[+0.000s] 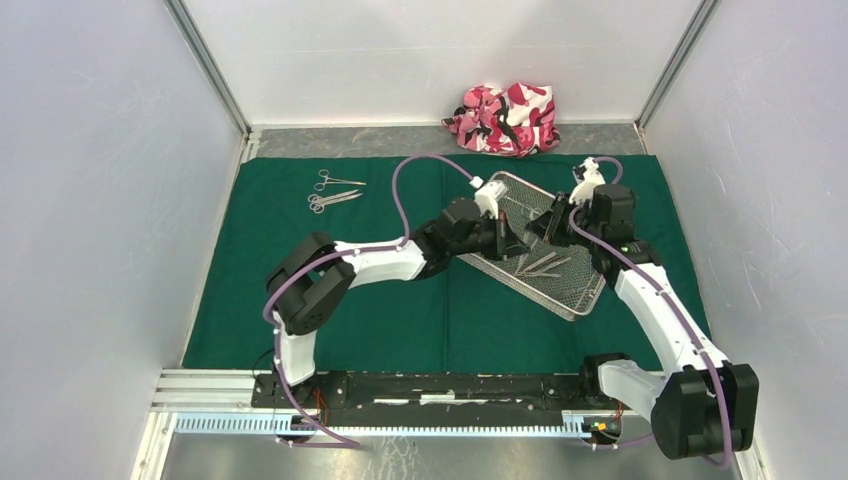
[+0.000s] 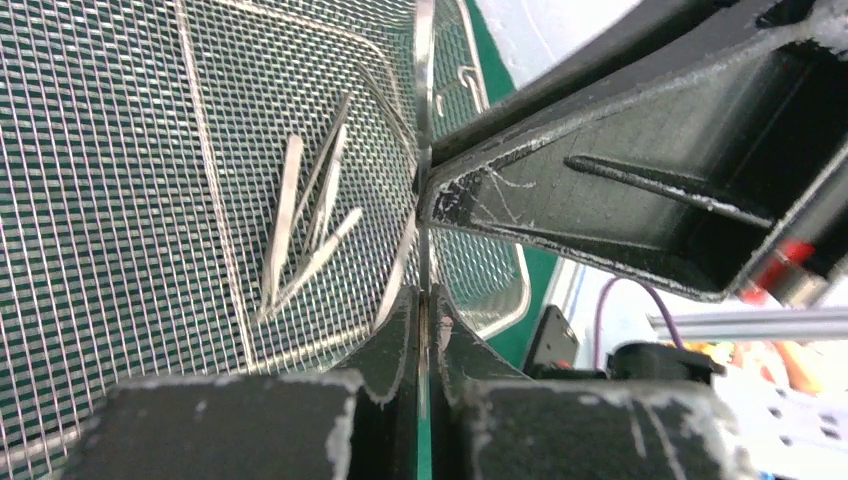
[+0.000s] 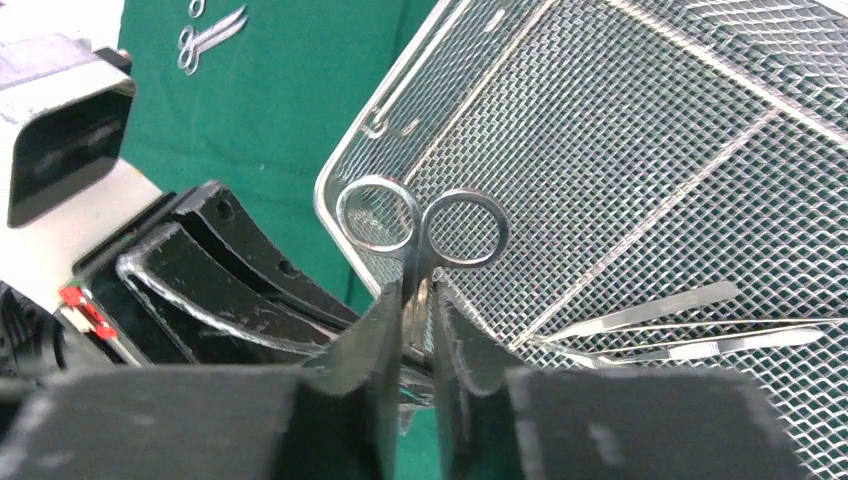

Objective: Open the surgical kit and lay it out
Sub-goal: Place the medical item in the surgical kit.

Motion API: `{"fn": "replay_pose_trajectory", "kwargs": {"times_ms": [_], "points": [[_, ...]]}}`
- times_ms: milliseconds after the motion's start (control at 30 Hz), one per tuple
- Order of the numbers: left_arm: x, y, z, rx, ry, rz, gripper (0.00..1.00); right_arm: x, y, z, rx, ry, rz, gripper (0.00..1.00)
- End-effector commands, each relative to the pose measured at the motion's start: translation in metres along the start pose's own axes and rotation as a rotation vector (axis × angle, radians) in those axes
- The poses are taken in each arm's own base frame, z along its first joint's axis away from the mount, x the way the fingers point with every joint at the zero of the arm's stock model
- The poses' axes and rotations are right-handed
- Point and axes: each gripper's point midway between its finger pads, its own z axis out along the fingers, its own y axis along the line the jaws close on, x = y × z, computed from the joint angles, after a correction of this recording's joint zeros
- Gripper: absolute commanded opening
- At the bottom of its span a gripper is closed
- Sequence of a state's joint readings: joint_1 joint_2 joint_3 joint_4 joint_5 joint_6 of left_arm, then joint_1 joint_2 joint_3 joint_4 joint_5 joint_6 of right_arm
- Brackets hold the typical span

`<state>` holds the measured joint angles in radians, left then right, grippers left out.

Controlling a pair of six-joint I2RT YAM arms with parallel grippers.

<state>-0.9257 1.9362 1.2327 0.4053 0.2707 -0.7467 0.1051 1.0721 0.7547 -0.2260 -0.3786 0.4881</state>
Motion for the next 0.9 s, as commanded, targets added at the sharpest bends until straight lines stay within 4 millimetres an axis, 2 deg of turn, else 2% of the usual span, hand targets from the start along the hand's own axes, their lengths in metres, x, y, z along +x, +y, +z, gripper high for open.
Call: {"fn": "replay_pose_trajectory", "kwargs": {"times_ms": [0, 33, 67, 200, 333, 433, 500, 600, 633, 667, 700, 767, 867], "points": [[-0.037, -0.024, -0.044, 0.137, -0.117, -0.021, 0.02, -0.021, 0.028, -0.015, -0.114, -0.053, -0.147, 0.26], [-0.039, -0.023, -0.055, 0.161, -0.127, -0.05, 0.02, -0.022, 0.033, -0.019, -0.136, -0.058, -0.168, 0.33], [-0.05, -0.019, -0.072, 0.183, -0.167, -0.078, 0.02, -0.024, 0.038, -0.023, -0.152, -0.067, -0.187, 0.41], [-0.067, 0.003, -0.129, 0.215, -0.293, -0.189, 0.02, -0.03, 0.056, -0.038, -0.226, -0.123, -0.226, 0.66], [-0.084, 0.033, -0.178, 0.148, -0.417, -0.332, 0.02, -0.031, 0.063, -0.046, -0.253, -0.144, -0.241, 0.71], [-0.096, 0.091, -0.214, -0.086, -0.595, -0.589, 0.02, -0.026, 0.061, -0.043, -0.252, -0.129, -0.227, 0.71], [-0.11, 0.129, -0.252, -0.284, -0.828, -0.677, 0.02, -0.022, 0.057, -0.039, -0.246, -0.114, -0.201, 0.71], [-0.105, 0.175, -0.309, -0.563, -1.093, -0.818, 0.02, -0.015, 0.052, -0.034, -0.234, -0.077, -0.182, 0.7], [-0.107, 0.185, -0.324, -0.61, -1.177, -0.849, 0.02, -0.013, 0.05, -0.034, -0.229, -0.072, -0.179, 0.7], [-0.1, 0.202, -0.336, -0.707, -1.21, -0.902, 0.02, -0.011, 0.048, -0.033, -0.22, -0.071, -0.176, 0.7], [-0.098, 0.216, -0.343, -0.766, -1.223, -0.947, 0.02, -0.01, 0.047, -0.032, -0.216, -0.07, -0.175, 0.7], [-0.085, 0.24, -0.343, -0.864, -1.165, -1.039, 0.02, -0.008, 0.044, -0.032, -0.209, -0.07, -0.175, 0.7], [-0.089, 0.26, -0.342, -0.915, -1.141, -1.147, 0.02, -0.005, 0.041, -0.031, -0.198, -0.071, -0.176, 0.7]]}}
